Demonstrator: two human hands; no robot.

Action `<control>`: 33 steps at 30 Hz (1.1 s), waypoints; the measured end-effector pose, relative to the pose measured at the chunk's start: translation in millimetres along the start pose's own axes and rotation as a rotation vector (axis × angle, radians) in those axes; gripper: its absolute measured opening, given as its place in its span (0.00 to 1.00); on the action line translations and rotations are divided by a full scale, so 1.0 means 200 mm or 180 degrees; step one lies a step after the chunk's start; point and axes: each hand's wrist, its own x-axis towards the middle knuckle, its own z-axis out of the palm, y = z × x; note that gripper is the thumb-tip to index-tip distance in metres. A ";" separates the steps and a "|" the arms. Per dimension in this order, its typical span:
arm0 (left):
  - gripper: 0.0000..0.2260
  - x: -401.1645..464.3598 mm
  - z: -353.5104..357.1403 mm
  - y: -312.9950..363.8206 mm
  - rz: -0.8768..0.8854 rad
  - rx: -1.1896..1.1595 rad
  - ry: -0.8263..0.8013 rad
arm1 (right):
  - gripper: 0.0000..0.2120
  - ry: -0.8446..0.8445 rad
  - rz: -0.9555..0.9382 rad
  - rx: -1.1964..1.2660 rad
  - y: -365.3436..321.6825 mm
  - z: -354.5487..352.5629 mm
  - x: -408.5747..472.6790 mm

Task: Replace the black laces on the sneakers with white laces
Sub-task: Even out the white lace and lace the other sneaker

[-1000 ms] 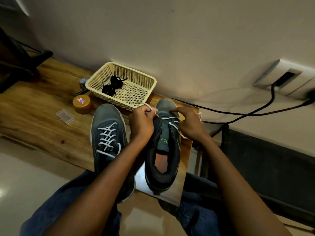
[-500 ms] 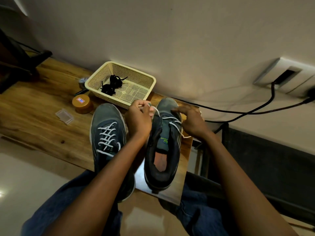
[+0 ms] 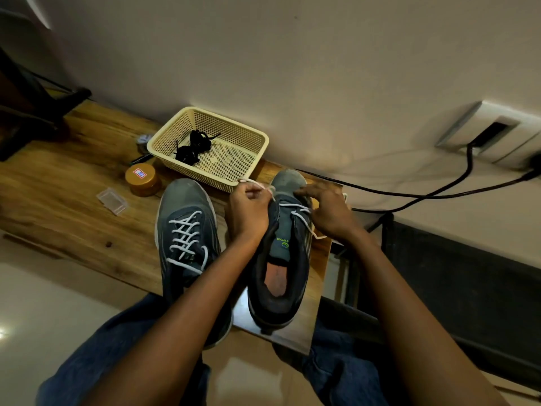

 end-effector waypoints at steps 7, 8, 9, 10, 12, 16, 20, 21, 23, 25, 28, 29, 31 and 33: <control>0.09 0.01 0.00 0.01 0.0019 -0.0212 0.0173 | 0.19 -0.0083 0.0083 0.0045 0.00 0.00 0.01; 0.09 0.02 0.00 0.00 0.0036 -0.0198 0.0176 | 0.20 -0.0089 0.0088 0.0041 0.00 0.00 0.01; 0.08 0.02 0.00 0.00 0.0089 -0.0081 0.0109 | 0.20 -0.0093 0.0084 0.0035 0.00 0.00 0.01; 0.07 0.02 0.00 -0.01 0.0122 0.0105 -0.0021 | 0.20 -0.0086 0.0065 0.0020 0.00 0.00 0.01; 0.05 0.00 -0.01 -0.02 0.0169 0.0451 -0.0261 | 0.19 -0.0056 0.0028 0.0009 -0.01 0.00 0.01; 0.05 0.01 0.00 0.00 0.0198 0.0278 -0.0016 | 0.19 -0.0066 0.0033 0.0011 -0.02 -0.01 0.00; 0.07 0.02 -0.01 -0.01 0.0196 0.0407 -0.0142 | 0.19 -0.0075 0.0049 0.0005 -0.03 -0.02 0.00; 0.07 0.01 -0.01 -0.02 0.0236 0.0489 -0.0243 | 0.19 -0.0082 0.0045 0.0007 -0.04 -0.02 -0.01; 0.09 0.00 -0.01 -0.01 0.0314 0.0430 -0.0170 | 0.19 -0.0098 0.0008 0.0007 -0.05 -0.04 -0.01; 0.07 0.01 -0.01 0.01 0.0352 0.0179 0.0139 | 0.19 -0.0081 -0.0021 -0.0003 -0.05 -0.04 -0.02; 0.05 0.03 -0.02 0.01 0.0393 0.0159 0.0139 | 0.19 -0.0079 0.0010 -0.0024 -0.04 -0.03 -0.01; 0.05 0.03 -0.02 0.00 0.0352 0.0220 -0.0008 | 0.19 -0.0083 0.0008 -0.0030 -0.04 -0.02 -0.01; 0.07 0.01 -0.02 0.00 0.0328 0.0229 -0.0163 | 0.19 -0.0092 0.0002 -0.0042 -0.04 -0.03 -0.01; 0.06 -0.01 -0.01 0.03 0.0471 0.0102 0.0066 | 0.19 -0.0105 0.0008 -0.0028 -0.04 -0.03 -0.01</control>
